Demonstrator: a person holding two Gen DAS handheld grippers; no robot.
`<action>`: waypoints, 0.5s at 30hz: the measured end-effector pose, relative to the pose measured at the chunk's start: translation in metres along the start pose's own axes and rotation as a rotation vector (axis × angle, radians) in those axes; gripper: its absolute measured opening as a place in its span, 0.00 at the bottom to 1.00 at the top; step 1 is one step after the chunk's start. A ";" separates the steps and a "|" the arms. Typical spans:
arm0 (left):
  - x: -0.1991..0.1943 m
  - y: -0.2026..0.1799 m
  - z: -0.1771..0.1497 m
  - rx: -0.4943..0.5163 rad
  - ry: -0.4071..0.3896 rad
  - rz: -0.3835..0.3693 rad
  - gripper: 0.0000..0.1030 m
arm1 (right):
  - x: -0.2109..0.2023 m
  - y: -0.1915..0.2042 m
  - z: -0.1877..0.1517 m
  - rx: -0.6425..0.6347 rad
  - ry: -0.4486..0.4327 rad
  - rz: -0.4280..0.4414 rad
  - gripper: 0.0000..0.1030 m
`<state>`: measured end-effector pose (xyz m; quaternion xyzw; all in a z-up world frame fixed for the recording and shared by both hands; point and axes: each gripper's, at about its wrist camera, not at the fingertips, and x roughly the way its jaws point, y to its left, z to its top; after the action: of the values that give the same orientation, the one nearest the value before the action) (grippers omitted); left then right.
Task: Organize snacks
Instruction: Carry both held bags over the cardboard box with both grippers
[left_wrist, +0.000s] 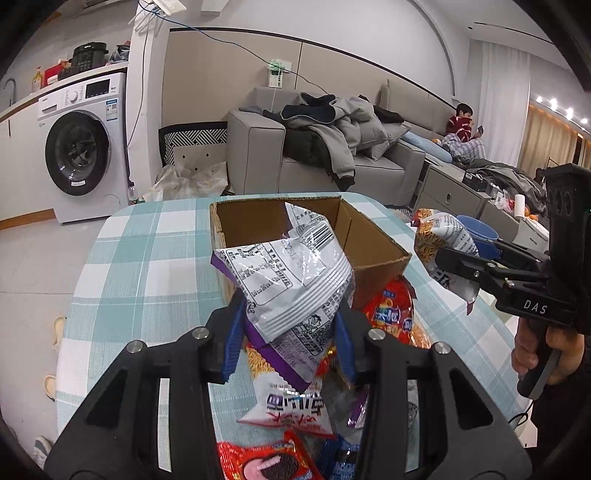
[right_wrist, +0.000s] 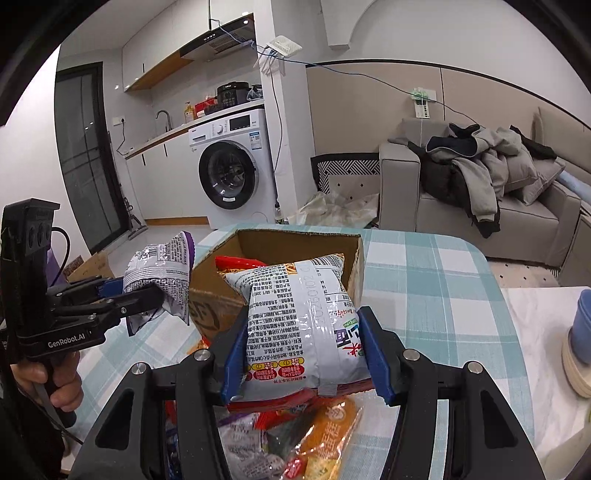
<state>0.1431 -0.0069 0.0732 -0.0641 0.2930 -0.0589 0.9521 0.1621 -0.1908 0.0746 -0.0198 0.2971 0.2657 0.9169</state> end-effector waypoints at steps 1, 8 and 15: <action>0.003 -0.001 0.004 0.002 0.000 0.003 0.38 | 0.003 -0.001 0.003 0.001 0.002 0.002 0.55; 0.019 0.002 0.030 0.004 -0.007 0.010 0.38 | 0.021 -0.003 0.024 -0.002 0.009 0.012 0.55; 0.045 0.007 0.050 -0.001 0.007 0.011 0.38 | 0.043 -0.007 0.042 -0.012 0.025 0.018 0.55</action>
<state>0.2089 -0.0019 0.0882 -0.0626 0.2970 -0.0536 0.9513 0.2168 -0.1681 0.0846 -0.0260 0.3071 0.2753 0.9106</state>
